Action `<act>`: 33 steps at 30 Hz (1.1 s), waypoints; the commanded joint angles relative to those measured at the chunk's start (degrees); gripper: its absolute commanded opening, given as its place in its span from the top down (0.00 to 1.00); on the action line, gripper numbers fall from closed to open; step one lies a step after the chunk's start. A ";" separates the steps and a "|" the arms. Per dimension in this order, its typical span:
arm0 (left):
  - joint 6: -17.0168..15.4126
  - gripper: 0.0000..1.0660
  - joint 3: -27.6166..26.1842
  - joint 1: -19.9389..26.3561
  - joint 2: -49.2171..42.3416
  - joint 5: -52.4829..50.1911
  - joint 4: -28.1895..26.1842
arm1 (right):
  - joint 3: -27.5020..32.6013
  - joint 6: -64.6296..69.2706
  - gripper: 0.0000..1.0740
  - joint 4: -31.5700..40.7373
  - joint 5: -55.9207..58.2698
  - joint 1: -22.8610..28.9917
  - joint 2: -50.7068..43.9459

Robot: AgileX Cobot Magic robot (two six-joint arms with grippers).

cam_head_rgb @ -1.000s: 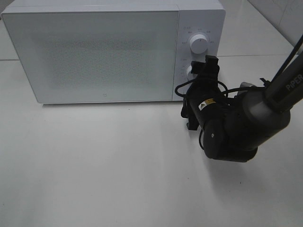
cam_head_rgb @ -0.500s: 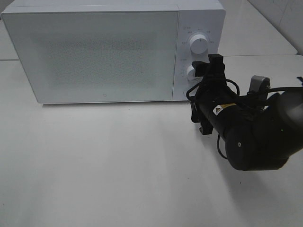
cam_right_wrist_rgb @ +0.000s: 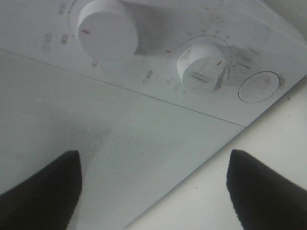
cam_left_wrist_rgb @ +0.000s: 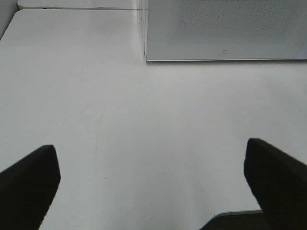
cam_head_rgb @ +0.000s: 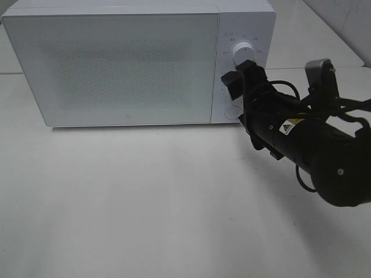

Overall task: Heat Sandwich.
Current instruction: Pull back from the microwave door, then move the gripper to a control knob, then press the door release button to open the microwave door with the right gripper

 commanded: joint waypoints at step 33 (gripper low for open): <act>-0.34 0.08 0.00 0.11 -0.97 -0.29 -0.23 | -11.06 -48.36 0.29 -19.08 85.60 -8.42 -25.50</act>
